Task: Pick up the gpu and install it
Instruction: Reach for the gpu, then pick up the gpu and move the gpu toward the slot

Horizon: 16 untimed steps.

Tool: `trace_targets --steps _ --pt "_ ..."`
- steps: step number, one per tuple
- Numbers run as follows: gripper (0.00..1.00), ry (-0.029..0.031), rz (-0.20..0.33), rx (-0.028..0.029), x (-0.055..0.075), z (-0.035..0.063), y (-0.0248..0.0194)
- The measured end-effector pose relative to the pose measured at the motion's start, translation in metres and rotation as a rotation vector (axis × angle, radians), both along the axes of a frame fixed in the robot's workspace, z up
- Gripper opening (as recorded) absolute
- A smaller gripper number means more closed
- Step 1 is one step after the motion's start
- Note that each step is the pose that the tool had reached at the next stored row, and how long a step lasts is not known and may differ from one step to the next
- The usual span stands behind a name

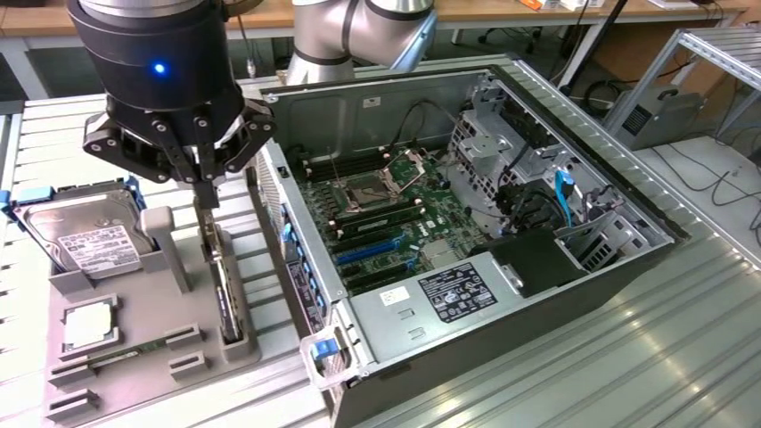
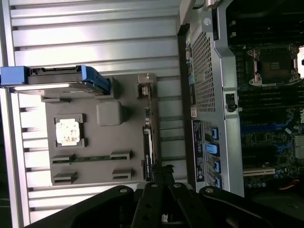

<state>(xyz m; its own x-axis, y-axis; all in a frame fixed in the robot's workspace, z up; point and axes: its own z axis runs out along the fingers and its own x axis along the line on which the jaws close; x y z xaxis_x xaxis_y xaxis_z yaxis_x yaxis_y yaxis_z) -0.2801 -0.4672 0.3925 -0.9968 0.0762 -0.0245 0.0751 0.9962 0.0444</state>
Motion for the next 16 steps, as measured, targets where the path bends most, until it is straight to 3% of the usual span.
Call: trace_targets --steps 3,16 --pt "0.11 -0.0001 0.0 0.0 -0.0001 0.0 -0.002" --pt "0.11 0.0 0.0 0.0 -0.0059 0.0 -0.0021"
